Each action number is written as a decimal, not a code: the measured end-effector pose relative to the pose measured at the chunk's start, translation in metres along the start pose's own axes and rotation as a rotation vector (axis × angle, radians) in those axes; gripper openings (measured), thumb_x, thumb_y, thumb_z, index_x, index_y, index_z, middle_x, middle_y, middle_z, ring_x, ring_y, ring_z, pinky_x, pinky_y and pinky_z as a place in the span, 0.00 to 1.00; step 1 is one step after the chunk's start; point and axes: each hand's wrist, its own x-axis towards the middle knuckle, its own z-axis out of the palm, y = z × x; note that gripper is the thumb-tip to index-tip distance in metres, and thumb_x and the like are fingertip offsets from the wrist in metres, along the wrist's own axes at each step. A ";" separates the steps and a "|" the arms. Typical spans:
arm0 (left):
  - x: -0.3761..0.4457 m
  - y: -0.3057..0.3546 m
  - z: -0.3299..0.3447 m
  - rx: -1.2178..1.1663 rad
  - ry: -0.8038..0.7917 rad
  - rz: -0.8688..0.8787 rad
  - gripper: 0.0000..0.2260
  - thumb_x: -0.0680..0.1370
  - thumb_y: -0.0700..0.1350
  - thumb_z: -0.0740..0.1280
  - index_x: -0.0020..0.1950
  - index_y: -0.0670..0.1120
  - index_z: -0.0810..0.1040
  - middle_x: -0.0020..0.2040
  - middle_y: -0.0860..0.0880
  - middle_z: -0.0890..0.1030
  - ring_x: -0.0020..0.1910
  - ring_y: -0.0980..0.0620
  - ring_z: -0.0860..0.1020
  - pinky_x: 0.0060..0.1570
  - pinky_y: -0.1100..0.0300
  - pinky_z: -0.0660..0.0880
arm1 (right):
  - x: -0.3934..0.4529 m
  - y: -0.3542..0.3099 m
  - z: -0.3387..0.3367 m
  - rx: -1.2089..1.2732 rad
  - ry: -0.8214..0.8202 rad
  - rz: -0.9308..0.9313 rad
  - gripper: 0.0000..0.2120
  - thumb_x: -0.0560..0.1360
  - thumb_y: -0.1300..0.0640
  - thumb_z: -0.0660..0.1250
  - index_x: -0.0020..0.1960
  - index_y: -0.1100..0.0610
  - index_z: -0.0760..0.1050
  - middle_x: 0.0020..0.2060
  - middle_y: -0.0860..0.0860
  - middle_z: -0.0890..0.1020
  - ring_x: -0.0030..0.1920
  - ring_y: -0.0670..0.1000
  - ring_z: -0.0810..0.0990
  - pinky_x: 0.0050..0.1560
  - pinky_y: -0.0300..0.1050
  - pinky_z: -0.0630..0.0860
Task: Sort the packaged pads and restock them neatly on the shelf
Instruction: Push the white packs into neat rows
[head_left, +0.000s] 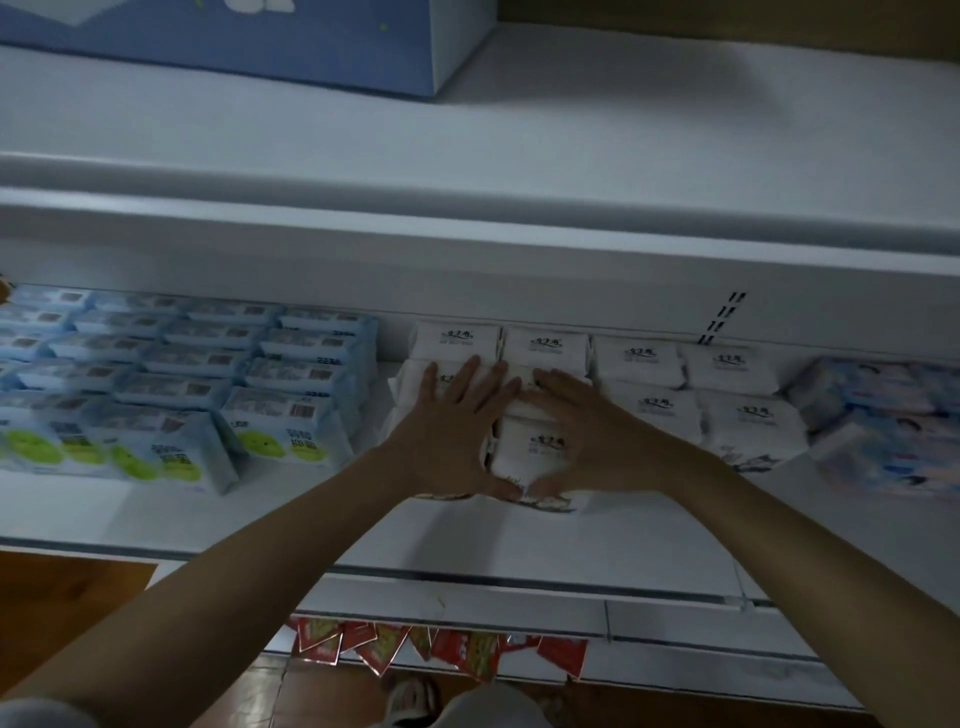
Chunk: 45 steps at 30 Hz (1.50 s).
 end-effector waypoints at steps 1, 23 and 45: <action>0.001 -0.001 -0.001 -0.002 0.002 0.001 0.55 0.63 0.81 0.55 0.79 0.53 0.37 0.79 0.53 0.34 0.77 0.48 0.33 0.73 0.35 0.38 | 0.003 -0.002 -0.009 0.089 0.070 0.031 0.48 0.67 0.27 0.62 0.79 0.43 0.47 0.78 0.39 0.43 0.77 0.41 0.40 0.79 0.49 0.44; 0.000 -0.005 0.000 -0.010 0.000 0.052 0.55 0.62 0.81 0.52 0.79 0.53 0.37 0.79 0.52 0.35 0.77 0.47 0.32 0.71 0.33 0.37 | 0.034 -0.029 0.041 0.243 0.627 0.264 0.23 0.83 0.50 0.52 0.75 0.57 0.65 0.76 0.52 0.65 0.77 0.50 0.57 0.74 0.35 0.38; -0.005 -0.004 -0.003 -0.037 -0.039 0.056 0.53 0.62 0.82 0.49 0.78 0.58 0.33 0.78 0.58 0.36 0.77 0.49 0.32 0.72 0.34 0.36 | 0.004 -0.029 0.037 0.189 0.485 0.098 0.25 0.84 0.47 0.49 0.78 0.57 0.59 0.76 0.52 0.63 0.77 0.49 0.55 0.74 0.36 0.45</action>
